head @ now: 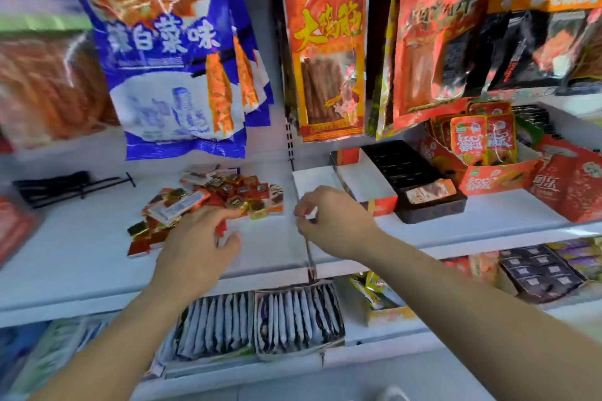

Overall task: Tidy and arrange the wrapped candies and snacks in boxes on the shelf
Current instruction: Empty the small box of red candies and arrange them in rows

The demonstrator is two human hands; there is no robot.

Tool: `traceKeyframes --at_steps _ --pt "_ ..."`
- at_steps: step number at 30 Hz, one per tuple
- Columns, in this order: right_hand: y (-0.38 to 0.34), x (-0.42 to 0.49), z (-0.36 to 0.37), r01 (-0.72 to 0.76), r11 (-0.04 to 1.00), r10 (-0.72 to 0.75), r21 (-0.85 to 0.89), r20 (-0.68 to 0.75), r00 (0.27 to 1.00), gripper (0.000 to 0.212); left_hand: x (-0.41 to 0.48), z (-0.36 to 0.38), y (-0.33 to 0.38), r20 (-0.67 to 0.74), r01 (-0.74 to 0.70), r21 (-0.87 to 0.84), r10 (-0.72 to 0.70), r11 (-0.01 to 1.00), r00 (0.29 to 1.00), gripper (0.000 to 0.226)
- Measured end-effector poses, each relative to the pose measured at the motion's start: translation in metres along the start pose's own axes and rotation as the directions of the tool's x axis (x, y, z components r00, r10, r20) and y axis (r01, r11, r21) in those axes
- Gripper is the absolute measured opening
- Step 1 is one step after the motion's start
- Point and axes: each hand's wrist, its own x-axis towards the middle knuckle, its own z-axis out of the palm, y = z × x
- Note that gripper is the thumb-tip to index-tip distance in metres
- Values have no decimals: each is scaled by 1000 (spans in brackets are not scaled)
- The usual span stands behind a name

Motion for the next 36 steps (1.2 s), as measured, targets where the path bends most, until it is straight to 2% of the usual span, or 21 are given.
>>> traceKeyframes --at_steps 3,6,8,11,13,15,17,21,24,27,30,33,36 --pt "-36 25 39 41 999 -40 -9 100 994 27 -11 -12 -46 -21 119 114 -117 986 993 41" --pt "-45 48 75 36 997 -27 -68 130 991 38 -16 -6 -77 14 106 171 -110 980 994 55" --pt "-45 61 90 7 993 2 -119 70 998 41 -8 -4 -90 -39 106 152 -101 983 994 50" --pt "-42 79 102 -58 967 27 -250 -126 992 41 18 -4 -100 -215 153 92 -130 984 968 36" --pt "-38 85 109 -117 945 75 -304 -145 987 45 32 0 -103 -171 150 89 -134 985 976 44" --pt "-30 83 117 -140 937 116 -321 -92 989 56 37 8 -105 -110 139 118 -126 983 986 48" --pt "-19 75 120 -94 955 70 -281 -92 993 54 37 11 -106 -152 137 134 -116 981 982 41" --pt "-7 60 107 -39 999 31 -38 -184 982 30 34 6 -104 -263 116 96 -87 989 961 26" --pt "-6 50 102 -68 996 77 53 -200 977 31 30 -1 -99 -286 96 -22 -99 995 953 20" --pt "-10 41 95 -127 991 132 43 -152 980 42 22 -14 -88 -276 113 -194 -165 975 947 22" --pt "-14 35 84 -199 977 205 80 -75 976 50 11 -21 -67 -204 140 -314 -211 939 956 17" --pt "-18 29 76 -276 952 276 134 15 961 53 1 -25 -42 -75 208 -603 -314 770 946 12" --pt "-22 26 69 -307 949 298 72 112 948 51 -10 -31 -26 8 243 -743 -356 623 934 10"
